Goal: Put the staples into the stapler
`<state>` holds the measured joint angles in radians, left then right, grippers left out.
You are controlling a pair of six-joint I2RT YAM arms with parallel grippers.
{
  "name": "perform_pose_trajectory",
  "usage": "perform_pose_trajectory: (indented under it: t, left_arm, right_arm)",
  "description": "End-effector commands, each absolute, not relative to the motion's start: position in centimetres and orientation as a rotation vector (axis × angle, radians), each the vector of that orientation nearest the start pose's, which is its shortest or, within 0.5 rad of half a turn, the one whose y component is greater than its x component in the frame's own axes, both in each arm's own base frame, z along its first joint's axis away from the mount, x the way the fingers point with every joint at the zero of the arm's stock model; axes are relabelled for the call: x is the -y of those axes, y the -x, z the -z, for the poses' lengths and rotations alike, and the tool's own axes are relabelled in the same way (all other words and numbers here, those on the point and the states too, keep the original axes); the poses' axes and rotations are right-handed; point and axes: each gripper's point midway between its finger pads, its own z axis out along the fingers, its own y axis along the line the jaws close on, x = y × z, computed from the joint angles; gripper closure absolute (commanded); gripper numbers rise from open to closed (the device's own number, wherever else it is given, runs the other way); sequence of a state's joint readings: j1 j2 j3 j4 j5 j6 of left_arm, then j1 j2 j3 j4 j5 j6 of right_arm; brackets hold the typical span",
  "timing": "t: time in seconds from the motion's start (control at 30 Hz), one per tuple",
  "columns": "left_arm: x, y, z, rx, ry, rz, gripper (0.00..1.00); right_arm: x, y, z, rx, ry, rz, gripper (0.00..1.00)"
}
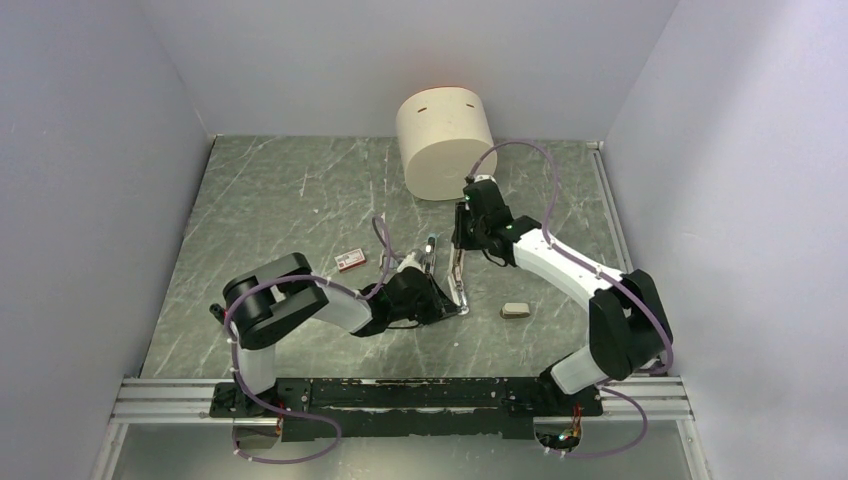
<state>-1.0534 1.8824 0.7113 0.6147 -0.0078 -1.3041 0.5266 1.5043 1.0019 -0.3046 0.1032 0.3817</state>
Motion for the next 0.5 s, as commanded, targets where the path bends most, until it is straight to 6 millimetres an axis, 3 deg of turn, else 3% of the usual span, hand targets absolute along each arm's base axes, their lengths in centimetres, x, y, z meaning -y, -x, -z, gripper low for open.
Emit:
perform_pose_trajectory:
  t: [0.0, 0.13, 0.47]
  left_arm:
    - [36.7, -16.9, 3.6, -2.639, 0.313, 0.9, 0.75]
    - [35.9, -17.0, 3.8, -2.649, 0.314, 0.838, 0.76]
    - [36.9, -17.6, 2.5, -2.617, 0.25, 0.853, 0.74]
  right_arm:
    - [-19.1, -30.3, -8.1, -2.516, 0.157, -0.244, 0.66]
    - [-19.3, -29.7, -8.4, -2.526, 0.169, -0.218, 0.66]
    - [-19.6, -29.0, -10.1, -2.511, 0.168, -0.21, 0.66]
